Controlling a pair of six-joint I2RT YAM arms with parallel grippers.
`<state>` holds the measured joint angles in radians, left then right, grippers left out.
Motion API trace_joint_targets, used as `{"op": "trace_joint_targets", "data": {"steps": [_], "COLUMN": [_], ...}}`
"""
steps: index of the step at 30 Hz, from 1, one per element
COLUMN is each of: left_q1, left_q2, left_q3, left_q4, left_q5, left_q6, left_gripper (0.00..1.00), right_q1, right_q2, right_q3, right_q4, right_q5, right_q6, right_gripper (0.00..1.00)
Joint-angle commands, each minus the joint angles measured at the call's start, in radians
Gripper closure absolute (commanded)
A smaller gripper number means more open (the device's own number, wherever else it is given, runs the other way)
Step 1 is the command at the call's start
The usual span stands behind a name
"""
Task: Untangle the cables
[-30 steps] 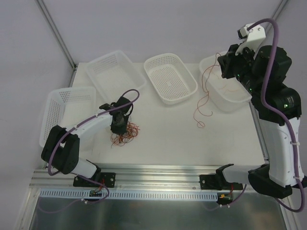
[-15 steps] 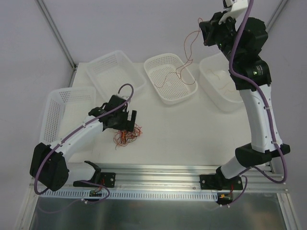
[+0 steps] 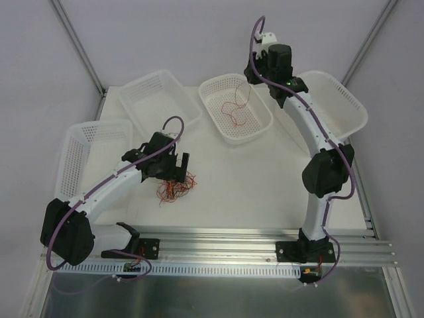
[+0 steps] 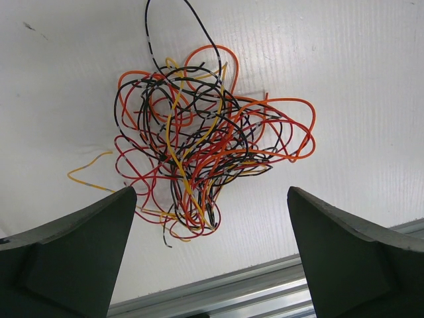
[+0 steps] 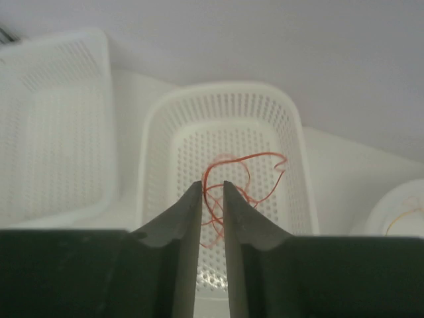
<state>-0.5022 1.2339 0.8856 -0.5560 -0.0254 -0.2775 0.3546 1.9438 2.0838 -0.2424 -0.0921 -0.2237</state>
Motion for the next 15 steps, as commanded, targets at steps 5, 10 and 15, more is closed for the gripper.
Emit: {"op": "trace_joint_targets", "data": {"steps": [5, 10, 15], "left_q1": [0.007, 0.007, 0.007], "left_q2": [-0.013, -0.011, 0.004], "left_q3": [-0.005, -0.002, -0.002], "left_q4": [0.014, 0.013, 0.01], "left_q5": [0.007, 0.016, 0.024], "left_q6": [0.006, 0.004, -0.005], "left_gripper": [0.01, 0.01, 0.01], "right_q1": [-0.014, -0.006, 0.02], "right_q2": [0.049, -0.08, -0.334], "right_q3": [-0.18, -0.292, -0.543], "right_q4": [-0.034, -0.095, -0.132], "right_q5": [0.009, -0.035, -0.073], "right_q6": [0.035, 0.032, 0.082], "right_gripper": [0.4, 0.17, 0.16]}}
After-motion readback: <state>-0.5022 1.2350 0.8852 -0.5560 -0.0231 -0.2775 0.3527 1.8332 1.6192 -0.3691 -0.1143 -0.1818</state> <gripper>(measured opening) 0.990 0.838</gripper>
